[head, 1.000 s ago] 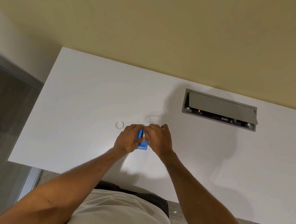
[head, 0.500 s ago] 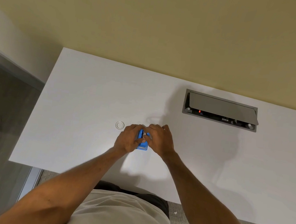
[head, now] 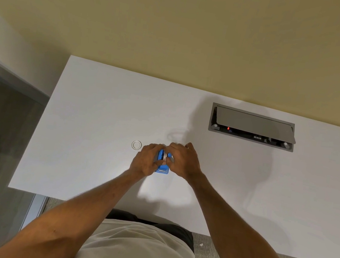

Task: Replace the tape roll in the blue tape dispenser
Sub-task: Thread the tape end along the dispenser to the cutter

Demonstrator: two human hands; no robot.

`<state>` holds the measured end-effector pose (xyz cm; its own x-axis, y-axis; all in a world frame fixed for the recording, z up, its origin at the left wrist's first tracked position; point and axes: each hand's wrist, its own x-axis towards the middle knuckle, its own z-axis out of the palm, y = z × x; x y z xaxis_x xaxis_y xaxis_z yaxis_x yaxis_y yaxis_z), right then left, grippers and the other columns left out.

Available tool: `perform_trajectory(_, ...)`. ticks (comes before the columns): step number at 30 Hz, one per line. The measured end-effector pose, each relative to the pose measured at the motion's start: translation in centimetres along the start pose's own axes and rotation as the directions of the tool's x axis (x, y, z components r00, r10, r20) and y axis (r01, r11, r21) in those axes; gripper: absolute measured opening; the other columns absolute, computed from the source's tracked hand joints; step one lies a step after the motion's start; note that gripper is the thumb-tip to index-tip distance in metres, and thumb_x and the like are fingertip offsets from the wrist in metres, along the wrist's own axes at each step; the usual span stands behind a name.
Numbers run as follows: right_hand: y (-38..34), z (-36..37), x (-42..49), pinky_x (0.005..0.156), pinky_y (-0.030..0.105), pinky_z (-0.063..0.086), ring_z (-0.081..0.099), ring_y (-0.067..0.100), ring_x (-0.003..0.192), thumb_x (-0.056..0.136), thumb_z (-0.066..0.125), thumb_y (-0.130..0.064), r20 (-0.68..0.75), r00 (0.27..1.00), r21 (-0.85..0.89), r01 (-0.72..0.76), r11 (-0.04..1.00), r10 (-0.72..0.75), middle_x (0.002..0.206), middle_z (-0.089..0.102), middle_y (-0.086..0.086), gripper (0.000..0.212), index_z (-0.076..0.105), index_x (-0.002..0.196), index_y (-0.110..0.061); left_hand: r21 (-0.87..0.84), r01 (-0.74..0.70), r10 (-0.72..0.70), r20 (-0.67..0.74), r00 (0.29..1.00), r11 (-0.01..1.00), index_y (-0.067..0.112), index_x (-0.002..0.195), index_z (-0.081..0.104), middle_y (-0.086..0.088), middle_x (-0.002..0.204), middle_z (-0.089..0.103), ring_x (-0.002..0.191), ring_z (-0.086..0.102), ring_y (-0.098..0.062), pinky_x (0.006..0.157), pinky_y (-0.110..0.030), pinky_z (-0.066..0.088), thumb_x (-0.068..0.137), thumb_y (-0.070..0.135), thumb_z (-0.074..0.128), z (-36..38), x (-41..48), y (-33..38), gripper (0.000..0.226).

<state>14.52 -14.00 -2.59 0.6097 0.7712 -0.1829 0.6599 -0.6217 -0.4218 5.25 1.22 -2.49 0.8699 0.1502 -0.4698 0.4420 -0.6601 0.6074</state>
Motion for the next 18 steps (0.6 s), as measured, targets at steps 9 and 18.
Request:
perform_trajectory(9, -0.23, 0.30, -0.06, 0.085, 0.034, 0.045, 0.066, 0.022, 0.086, 0.099, 0.063, -0.036, -0.055, 0.998, -0.006, -0.009, 1.000, 0.009, 0.097, 0.075, 0.003, 0.025, 0.072, 0.109, -0.015, 0.027, 0.012, -0.012, 0.025, 1.000, 1.000, 0.019, 0.140, 0.058, -0.004, 0.139, 0.065, 0.129, 0.058, -0.029, 0.106, -0.048, 0.052, 0.096, 0.036, 0.070, 0.00, 0.19, -0.03, 0.049)
perform_trajectory(18, -0.32, 0.06, 0.04, 0.083, 0.037, 0.048, 0.066, 0.021, 0.083, 0.093, 0.068, -0.043, -0.065, 0.997, -0.029, 0.035, 0.999, -0.037, 0.097, 0.074, 0.002, 0.033, 0.072, 0.108, -0.014, -0.006, 0.001, -0.001, 0.004, 1.000, 1.000, 0.015, 0.142, 0.057, -0.006, 0.142, 0.063, 0.132, 0.056, -0.028, 0.110, -0.042, 0.049, 0.100, 0.033, 0.066, 0.42, 0.14, -0.29, 0.047)
